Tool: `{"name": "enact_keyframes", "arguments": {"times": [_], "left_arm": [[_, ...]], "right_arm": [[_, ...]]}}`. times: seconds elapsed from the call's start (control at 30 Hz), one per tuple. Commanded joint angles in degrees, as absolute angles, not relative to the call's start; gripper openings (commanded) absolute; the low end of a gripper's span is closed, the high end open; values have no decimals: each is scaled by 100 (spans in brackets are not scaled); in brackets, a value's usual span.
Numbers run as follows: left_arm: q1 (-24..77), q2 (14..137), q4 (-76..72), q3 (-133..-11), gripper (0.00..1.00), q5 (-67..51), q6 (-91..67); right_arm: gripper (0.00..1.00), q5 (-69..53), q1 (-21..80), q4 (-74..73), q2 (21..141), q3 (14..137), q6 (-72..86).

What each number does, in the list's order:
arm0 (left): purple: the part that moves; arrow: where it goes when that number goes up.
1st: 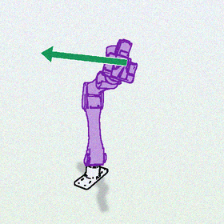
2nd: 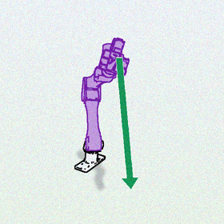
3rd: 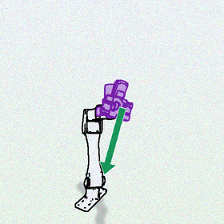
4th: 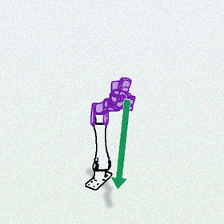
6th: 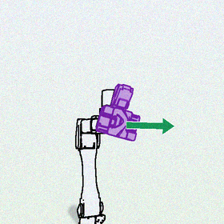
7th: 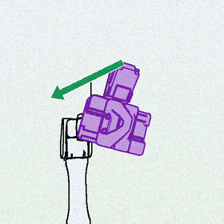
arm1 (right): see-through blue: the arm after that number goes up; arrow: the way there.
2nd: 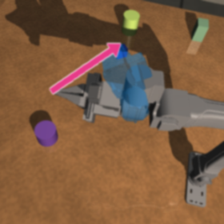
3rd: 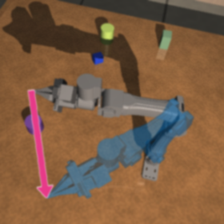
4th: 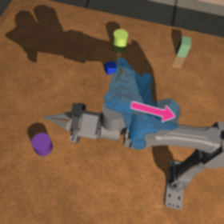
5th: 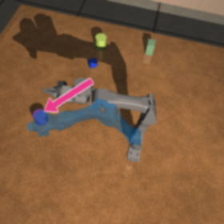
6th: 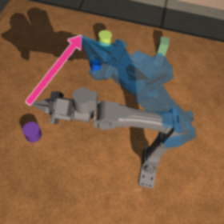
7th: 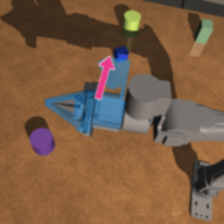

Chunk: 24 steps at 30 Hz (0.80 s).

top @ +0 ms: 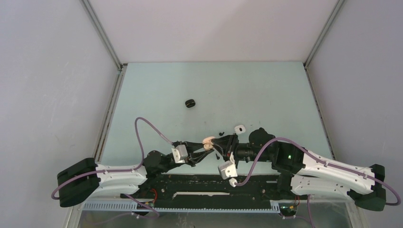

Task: Insert the wireless bluetooth earbuds into the charging case
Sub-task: Place the earbud in the charging case.

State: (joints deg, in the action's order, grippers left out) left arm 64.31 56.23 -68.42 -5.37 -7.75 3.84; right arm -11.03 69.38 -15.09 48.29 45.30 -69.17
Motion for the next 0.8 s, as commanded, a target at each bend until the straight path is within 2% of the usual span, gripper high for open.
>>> {"name": "enact_keyframes", "arguments": {"times": [0.0, 0.77], "left_arm": [[6416, 5608, -7138, -676, 0, -834, 308], [6381, 5628, -7264, -632, 0, -790, 246]], "right_arm": [[0, -1100, 6915, -1325, 4772, 4535, -6996], [0, -978, 6890, -1587, 4726, 4454, -7095]]}}
